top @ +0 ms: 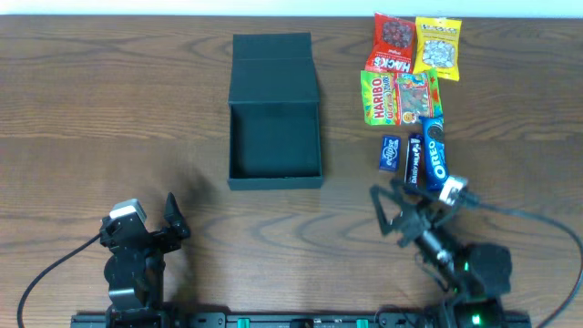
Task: Pack container
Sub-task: 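Reach the right gripper to the green Haribo bag and grasp it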
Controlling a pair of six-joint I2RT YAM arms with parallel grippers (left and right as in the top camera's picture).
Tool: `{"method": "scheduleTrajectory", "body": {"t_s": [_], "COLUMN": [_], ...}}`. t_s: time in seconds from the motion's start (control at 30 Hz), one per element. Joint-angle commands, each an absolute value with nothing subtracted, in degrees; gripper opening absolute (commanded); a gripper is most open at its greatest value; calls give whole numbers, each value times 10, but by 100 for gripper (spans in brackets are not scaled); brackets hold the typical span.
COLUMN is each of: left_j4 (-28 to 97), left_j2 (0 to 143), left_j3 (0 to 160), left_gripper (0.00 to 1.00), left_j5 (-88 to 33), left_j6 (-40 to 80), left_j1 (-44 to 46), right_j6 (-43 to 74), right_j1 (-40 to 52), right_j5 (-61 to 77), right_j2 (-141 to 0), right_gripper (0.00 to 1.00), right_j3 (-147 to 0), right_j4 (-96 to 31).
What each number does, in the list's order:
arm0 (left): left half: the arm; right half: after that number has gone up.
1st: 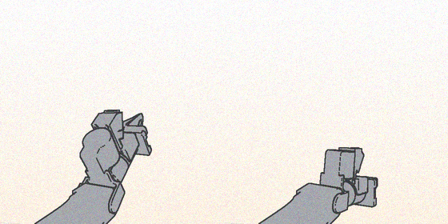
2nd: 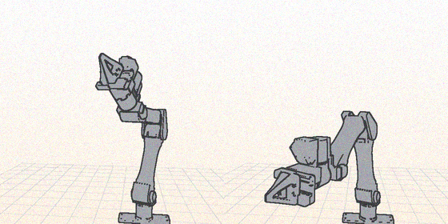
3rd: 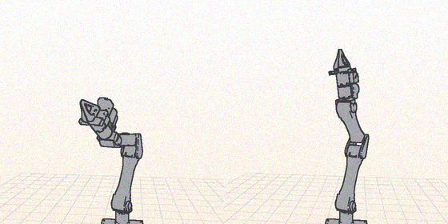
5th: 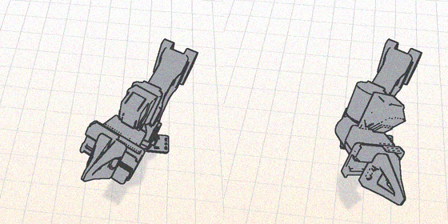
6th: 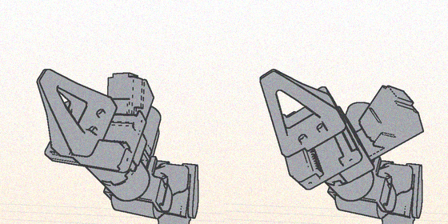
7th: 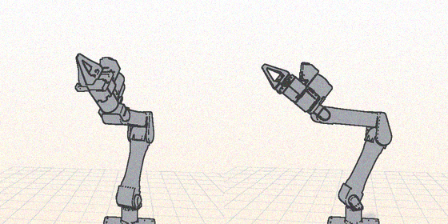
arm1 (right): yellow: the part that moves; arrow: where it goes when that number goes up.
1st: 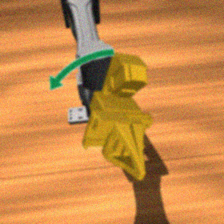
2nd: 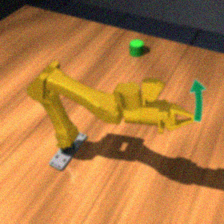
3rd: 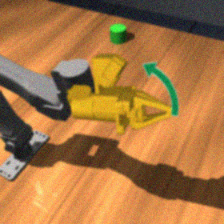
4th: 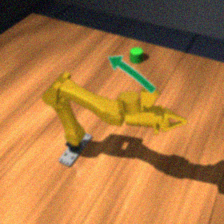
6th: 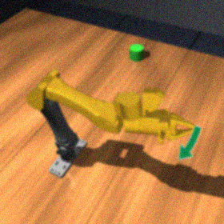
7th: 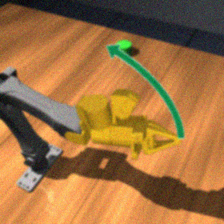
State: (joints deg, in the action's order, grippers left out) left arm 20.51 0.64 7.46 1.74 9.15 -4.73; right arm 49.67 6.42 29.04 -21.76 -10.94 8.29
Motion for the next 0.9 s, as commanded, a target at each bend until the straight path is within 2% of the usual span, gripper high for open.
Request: {"method": "scheduleTrajectory", "body": {"t_s": [0.0, 0.13, 0.3, 0.43, 0.57, 0.73, 0.87], "left_j4": [209, 209, 209, 209, 209, 209, 209], "left_j2": [3, 3, 3, 3, 3, 3, 3], "left_j3": [62, 62, 62, 62, 62, 62, 62], "left_gripper": [95, 95, 96, 95, 95, 95, 95], "left_j5": [23, 23, 23, 23, 23, 23, 23], "left_j6": [86, 86, 86, 86, 86, 86, 86], "left_j1": [-48, -48, -48, -48, -48, -48, -48], "right_j6": [417, 313, 207, 145, 125, 126, 137], "right_j1": [10, -50, -58, -36, -21, -3, 14], "right_j5": [296, 308, 305, 201, 114, 91, 19], "right_j2": [-329, -524, -728, -917, -1018, -1100, -1145], "right_gripper": [99, 99, 99, 99, 98, 89, 90], "right_j3": [-179, -313, -482, -657, -734, -760, -760], "right_j4": [96, 86, 19, -102, -145, -142, -120]}}
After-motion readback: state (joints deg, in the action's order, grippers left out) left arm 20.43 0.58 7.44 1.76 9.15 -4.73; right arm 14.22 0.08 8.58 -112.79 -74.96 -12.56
